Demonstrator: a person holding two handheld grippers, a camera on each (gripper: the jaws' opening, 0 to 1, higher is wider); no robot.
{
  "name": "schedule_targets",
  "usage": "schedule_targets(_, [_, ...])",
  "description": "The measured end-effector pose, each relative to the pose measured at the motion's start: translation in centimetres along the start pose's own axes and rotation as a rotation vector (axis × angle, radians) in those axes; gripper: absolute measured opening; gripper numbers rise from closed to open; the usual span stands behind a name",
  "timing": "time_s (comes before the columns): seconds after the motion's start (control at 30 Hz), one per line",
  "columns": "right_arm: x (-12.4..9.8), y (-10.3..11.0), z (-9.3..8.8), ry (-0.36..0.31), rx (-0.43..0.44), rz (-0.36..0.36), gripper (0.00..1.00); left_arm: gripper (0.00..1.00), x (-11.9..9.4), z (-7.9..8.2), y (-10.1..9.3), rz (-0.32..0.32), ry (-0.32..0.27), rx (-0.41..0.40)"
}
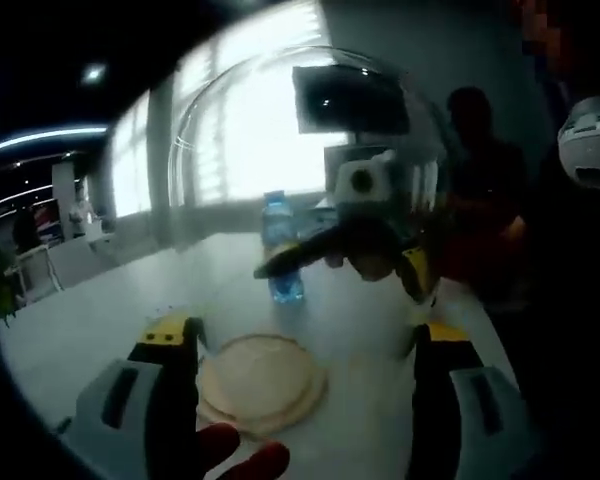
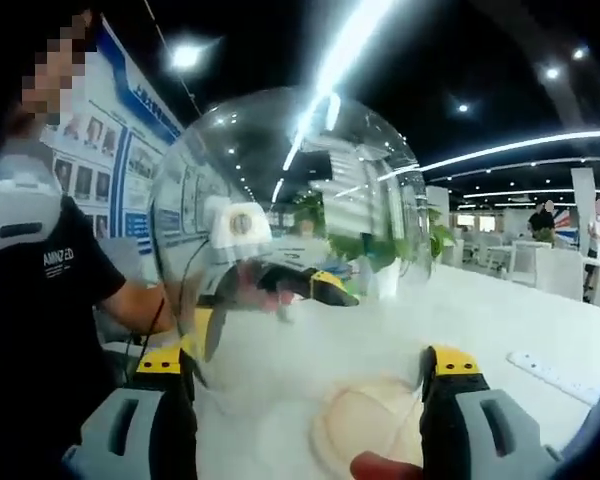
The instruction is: Open the cover put in the Mizone put the cover back on
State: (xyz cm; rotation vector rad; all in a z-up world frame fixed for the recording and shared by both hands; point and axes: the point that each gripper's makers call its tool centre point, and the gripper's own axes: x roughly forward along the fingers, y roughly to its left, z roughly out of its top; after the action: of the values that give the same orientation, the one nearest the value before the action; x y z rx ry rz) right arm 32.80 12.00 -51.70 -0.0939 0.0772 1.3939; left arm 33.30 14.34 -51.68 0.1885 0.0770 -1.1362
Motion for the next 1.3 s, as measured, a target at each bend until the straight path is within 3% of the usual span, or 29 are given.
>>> schedule_targets(1.3, [-1.6,4.9,0.2,-0.012,0.023,-0.025,0.87,0.76,-1.5,0.1,-5.4,0.011,0.039,0.013])
